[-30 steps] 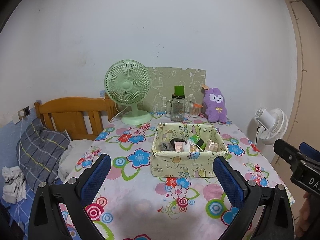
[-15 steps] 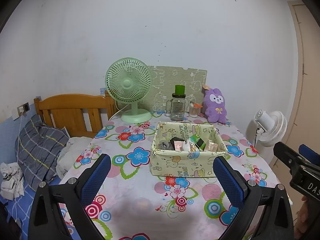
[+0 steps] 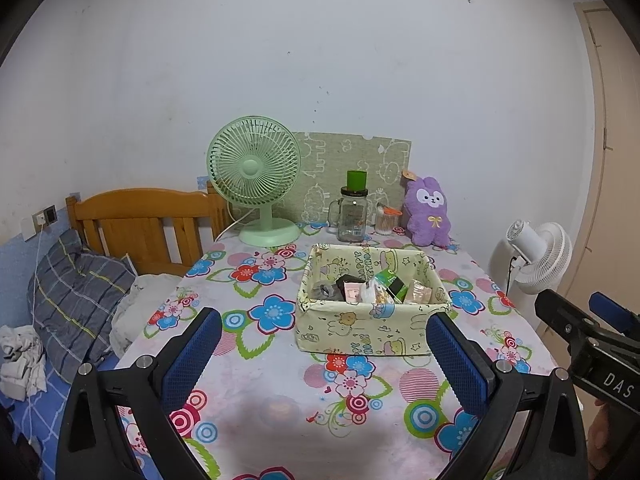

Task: Organize soft objects

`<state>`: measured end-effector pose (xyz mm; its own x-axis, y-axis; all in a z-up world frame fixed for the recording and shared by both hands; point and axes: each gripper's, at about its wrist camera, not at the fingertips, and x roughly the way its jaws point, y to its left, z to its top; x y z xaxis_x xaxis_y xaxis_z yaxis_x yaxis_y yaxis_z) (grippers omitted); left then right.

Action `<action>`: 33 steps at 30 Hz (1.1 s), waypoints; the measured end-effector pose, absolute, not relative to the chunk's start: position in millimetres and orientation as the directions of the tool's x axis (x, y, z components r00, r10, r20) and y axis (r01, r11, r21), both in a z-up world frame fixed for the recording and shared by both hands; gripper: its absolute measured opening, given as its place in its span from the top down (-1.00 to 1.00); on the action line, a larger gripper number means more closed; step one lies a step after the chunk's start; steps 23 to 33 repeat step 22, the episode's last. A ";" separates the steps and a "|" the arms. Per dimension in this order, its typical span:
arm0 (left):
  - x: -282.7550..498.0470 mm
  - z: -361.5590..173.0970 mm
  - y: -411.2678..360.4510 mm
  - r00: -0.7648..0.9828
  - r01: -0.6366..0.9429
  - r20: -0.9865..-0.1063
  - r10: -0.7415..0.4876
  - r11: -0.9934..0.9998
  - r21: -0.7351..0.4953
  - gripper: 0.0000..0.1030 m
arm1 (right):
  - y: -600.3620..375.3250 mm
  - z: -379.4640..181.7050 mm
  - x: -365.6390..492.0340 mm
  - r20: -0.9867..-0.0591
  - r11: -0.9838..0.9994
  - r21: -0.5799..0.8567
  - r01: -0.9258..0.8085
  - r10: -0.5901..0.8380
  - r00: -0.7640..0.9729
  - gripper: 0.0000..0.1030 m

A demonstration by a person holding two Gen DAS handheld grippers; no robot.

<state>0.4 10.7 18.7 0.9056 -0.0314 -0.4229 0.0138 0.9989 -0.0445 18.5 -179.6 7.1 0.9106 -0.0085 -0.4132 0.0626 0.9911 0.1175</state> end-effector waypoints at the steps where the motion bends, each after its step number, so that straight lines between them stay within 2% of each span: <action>1: 1.0 18.6 11.1 0.905 0.013 -0.423 -0.031 0.999 -0.046 -0.99 | -179.4 6.7 18.7 -0.414 0.991 0.117 0.064 -0.010 0.910 -0.99; 33: 2.2 17.4 11.8 0.905 0.011 -0.424 -0.028 0.999 -0.042 -0.99 | -180.3 5.3 22.6 -0.421 0.990 0.128 0.059 0.001 0.907 -0.99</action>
